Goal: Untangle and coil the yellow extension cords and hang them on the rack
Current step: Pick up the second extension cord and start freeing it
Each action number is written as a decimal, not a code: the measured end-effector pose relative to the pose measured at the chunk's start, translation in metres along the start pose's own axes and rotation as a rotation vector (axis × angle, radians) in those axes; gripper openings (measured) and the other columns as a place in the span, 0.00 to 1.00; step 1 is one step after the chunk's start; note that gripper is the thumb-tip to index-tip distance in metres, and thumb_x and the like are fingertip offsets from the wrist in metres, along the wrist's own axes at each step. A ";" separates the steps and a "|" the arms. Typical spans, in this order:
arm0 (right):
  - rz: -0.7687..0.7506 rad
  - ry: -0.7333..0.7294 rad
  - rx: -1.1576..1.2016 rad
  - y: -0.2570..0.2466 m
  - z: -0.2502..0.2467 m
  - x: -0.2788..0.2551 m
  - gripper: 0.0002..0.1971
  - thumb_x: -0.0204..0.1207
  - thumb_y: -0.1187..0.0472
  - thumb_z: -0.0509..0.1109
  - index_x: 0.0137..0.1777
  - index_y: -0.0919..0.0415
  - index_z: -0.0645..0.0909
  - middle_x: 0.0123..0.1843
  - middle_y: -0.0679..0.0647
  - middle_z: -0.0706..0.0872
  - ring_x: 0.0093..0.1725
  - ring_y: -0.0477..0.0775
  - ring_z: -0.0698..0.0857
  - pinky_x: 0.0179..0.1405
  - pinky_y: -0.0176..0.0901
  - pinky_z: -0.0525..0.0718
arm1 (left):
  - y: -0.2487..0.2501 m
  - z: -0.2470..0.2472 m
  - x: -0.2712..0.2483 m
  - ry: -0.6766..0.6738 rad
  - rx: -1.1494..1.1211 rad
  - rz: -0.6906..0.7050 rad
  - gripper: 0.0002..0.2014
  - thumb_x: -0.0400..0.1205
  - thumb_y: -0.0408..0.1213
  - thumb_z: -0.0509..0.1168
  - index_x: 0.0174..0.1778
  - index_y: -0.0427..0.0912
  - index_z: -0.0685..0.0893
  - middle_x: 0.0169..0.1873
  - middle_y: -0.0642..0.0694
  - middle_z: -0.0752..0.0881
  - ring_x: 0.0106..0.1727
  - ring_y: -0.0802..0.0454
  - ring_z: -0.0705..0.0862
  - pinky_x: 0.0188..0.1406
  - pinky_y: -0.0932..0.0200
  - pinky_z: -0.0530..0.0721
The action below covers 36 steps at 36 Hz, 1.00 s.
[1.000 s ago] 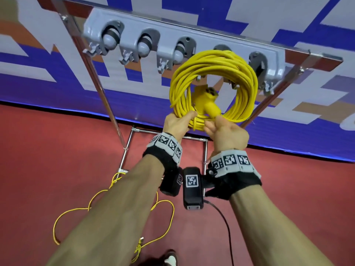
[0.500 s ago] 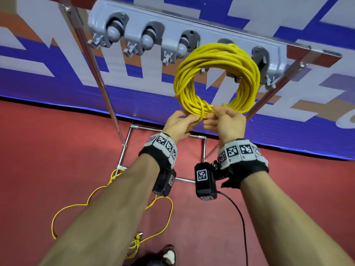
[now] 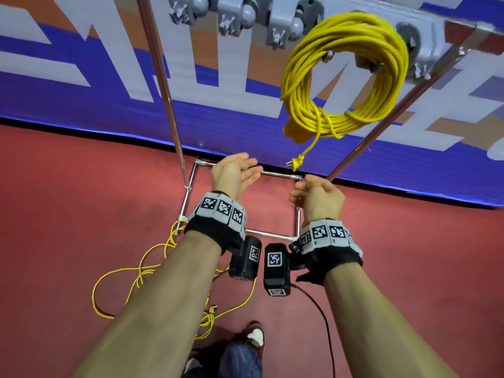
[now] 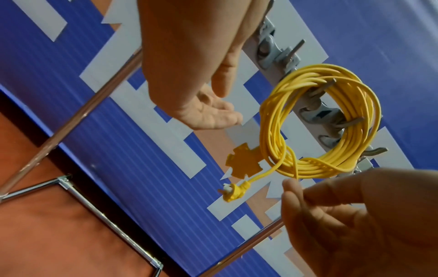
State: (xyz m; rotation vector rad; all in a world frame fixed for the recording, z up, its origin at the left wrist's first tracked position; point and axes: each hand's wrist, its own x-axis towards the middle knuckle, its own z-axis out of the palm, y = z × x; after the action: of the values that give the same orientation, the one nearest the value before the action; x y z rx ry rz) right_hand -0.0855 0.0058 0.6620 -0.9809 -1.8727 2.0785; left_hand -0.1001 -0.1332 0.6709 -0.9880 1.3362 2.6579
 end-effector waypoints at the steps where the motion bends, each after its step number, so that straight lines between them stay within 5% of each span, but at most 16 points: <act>1: 0.018 -0.003 0.006 0.010 0.000 -0.008 0.11 0.76 0.74 0.57 0.42 0.66 0.81 0.28 0.60 0.83 0.18 0.52 0.79 0.22 0.42 0.82 | -0.003 -0.011 -0.002 0.001 -0.001 0.009 0.10 0.80 0.20 0.57 0.53 0.30 0.80 0.38 0.37 0.86 0.33 0.46 0.89 0.37 0.59 0.89; 13: 0.235 -0.044 0.007 0.212 0.004 -0.053 0.12 0.78 0.75 0.59 0.35 0.65 0.78 0.19 0.54 0.80 0.13 0.51 0.76 0.16 0.38 0.78 | -0.097 -0.172 0.027 0.205 -0.080 -0.044 0.11 0.80 0.19 0.57 0.41 0.36 0.81 0.22 0.46 0.87 0.25 0.51 0.86 0.28 0.62 0.86; 20: 0.335 -0.100 -0.058 0.341 0.004 -0.054 0.14 0.80 0.74 0.56 0.37 0.63 0.77 0.19 0.54 0.81 0.14 0.50 0.78 0.15 0.37 0.79 | -0.159 -0.275 0.070 0.331 -0.058 -0.110 0.09 0.81 0.21 0.59 0.45 0.36 0.81 0.22 0.47 0.86 0.20 0.54 0.85 0.18 0.66 0.82; 23: 0.394 -0.165 -0.109 0.387 0.006 -0.049 0.12 0.79 0.74 0.56 0.38 0.63 0.76 0.26 0.60 0.80 0.18 0.54 0.80 0.21 0.41 0.81 | -0.179 -0.314 0.089 0.351 -0.015 -0.095 0.10 0.82 0.21 0.57 0.40 0.36 0.79 0.16 0.47 0.84 0.17 0.54 0.83 0.16 0.67 0.80; 28: 0.444 -0.403 -0.409 0.470 0.010 -0.031 0.03 0.66 0.60 0.67 0.36 0.58 0.77 0.40 0.60 0.85 0.40 0.59 0.87 0.48 0.49 0.88 | -0.217 -0.388 0.126 0.331 0.086 -0.050 0.11 0.82 0.20 0.55 0.39 0.35 0.79 0.20 0.45 0.86 0.20 0.52 0.85 0.19 0.63 0.82; 33: 0.426 -0.596 -0.664 0.557 0.024 -0.015 0.07 0.77 0.67 0.66 0.53 0.63 0.82 0.48 0.61 0.86 0.43 0.58 0.87 0.44 0.42 0.88 | -0.264 -0.444 0.163 0.391 0.249 -0.028 0.13 0.80 0.19 0.54 0.39 0.37 0.79 0.19 0.49 0.85 0.20 0.53 0.85 0.23 0.65 0.83; 36: 0.360 -0.680 -0.879 0.608 0.028 -0.007 0.14 0.79 0.66 0.64 0.62 0.68 0.83 0.57 0.65 0.87 0.51 0.61 0.88 0.50 0.45 0.88 | -0.290 -0.468 0.183 0.392 0.301 -0.036 0.13 0.81 0.19 0.53 0.38 0.36 0.77 0.16 0.49 0.83 0.18 0.54 0.83 0.21 0.65 0.82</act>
State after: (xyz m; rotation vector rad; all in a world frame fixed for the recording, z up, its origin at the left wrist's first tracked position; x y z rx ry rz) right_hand 0.0810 -0.1385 0.0944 -0.8263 -3.3489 1.8812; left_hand 0.0822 -0.3364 0.1589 -1.5164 1.6978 2.2150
